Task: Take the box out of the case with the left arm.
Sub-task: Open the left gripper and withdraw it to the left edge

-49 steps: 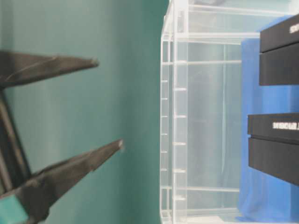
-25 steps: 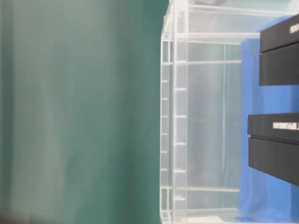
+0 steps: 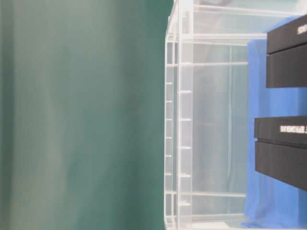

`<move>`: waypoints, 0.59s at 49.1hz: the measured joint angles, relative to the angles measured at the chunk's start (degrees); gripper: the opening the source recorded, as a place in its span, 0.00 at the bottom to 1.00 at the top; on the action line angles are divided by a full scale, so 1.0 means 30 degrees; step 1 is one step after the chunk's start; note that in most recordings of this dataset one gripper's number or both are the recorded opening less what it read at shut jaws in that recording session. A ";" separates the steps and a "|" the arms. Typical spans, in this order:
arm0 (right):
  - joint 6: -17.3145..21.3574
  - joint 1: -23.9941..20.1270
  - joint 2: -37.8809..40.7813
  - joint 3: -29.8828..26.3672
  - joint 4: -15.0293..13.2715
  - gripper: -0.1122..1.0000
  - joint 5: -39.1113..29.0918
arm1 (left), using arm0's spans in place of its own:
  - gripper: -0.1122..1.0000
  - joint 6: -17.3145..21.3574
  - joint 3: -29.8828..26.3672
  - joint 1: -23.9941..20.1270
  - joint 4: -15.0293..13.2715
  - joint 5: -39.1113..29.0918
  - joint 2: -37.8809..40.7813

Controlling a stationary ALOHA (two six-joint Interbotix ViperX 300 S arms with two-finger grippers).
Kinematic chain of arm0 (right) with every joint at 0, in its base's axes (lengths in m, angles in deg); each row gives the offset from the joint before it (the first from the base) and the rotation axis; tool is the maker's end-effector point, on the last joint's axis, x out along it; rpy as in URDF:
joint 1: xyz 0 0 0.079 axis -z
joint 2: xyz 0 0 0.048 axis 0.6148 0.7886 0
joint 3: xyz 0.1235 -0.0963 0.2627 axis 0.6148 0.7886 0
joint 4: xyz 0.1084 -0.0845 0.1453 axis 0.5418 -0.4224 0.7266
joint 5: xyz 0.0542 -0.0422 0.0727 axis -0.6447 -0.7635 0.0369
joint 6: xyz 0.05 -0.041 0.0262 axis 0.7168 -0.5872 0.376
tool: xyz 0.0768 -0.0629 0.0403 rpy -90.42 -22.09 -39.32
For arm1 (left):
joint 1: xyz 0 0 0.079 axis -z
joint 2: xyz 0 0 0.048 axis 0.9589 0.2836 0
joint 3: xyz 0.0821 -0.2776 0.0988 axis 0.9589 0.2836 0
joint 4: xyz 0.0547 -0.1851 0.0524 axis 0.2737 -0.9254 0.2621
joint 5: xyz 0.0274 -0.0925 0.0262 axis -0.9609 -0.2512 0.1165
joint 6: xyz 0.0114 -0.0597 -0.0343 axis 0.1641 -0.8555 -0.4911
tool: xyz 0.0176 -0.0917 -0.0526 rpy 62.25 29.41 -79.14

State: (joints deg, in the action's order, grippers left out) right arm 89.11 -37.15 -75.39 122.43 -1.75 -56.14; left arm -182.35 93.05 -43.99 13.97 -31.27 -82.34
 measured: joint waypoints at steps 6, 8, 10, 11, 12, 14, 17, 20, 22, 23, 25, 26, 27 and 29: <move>0.0000 0.0000 0.0000 0.0000 0.0000 0.09 -0.0029 | 0.89 0.0029 0.0234 0.0088 0.0000 -0.0205 -0.0322; 0.0000 0.0000 0.0000 0.0000 0.0000 0.09 0.0000 | 0.89 0.0000 0.0264 0.0088 0.0000 -0.0322 -0.0381; 0.0000 0.0000 0.0000 0.0000 0.0000 0.09 0.0000 | 0.89 0.0059 0.0352 0.0088 -0.0029 -0.0498 -0.0469; 0.0000 0.0000 0.0000 0.0000 0.0000 0.09 -0.0029 | 0.89 0.0000 0.0381 0.0088 -0.0029 -0.0586 -0.0527; -0.0029 0.0000 0.0000 0.0000 0.0000 0.09 -0.0029 | 0.89 0.0000 0.0410 0.0059 -0.0029 -0.0674 -0.0557; 0.0000 0.0000 0.0000 -0.0029 0.0000 0.09 -0.0029 | 0.89 0.0029 0.0469 0.0029 0.0000 -0.0850 -0.0674; 0.0000 -0.0029 0.0000 0.0000 0.0000 0.09 0.0000 | 0.89 0.0029 0.0586 -0.0146 0.0000 -0.1143 -0.0908; 0.0000 0.0000 0.0000 0.0000 0.0000 0.09 0.0000 | 0.89 0.0176 0.0850 -0.0586 -0.0029 -0.1406 -0.1348; 0.0000 0.0000 0.0000 0.0000 0.0000 0.09 0.0000 | 0.89 0.0205 0.1055 -0.0879 -0.0029 -0.1582 -0.1611; -0.0029 -0.0029 0.0000 0.0000 0.0000 0.09 0.0000 | 0.89 0.0293 0.1143 -0.1055 0.0000 -0.1641 -0.1758; -0.0029 -0.0029 0.0000 0.0000 0.0000 0.09 0.0000 | 0.89 0.0439 0.1348 -0.1406 -0.0029 -0.1846 -0.2109; 0.0000 0.0000 0.0000 -0.0029 0.0000 0.09 0.0000 | 0.89 0.0469 0.1494 -0.1582 -0.0029 -0.1963 -0.2285; 0.0000 -0.0029 0.0000 -0.0029 0.0000 0.09 0.0000 | 0.89 0.0498 0.1582 -0.1758 0.0000 -0.2080 -0.2461; 0.0000 0.0000 0.0000 0.0000 0.0000 0.09 -0.0029 | 0.89 0.0703 0.1758 -0.2139 0.0000 -0.2285 -0.2783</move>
State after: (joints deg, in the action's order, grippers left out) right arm 89.11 -37.15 -75.39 122.43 -1.75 -56.23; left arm -180.24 98.33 -50.41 13.97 -38.12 -90.69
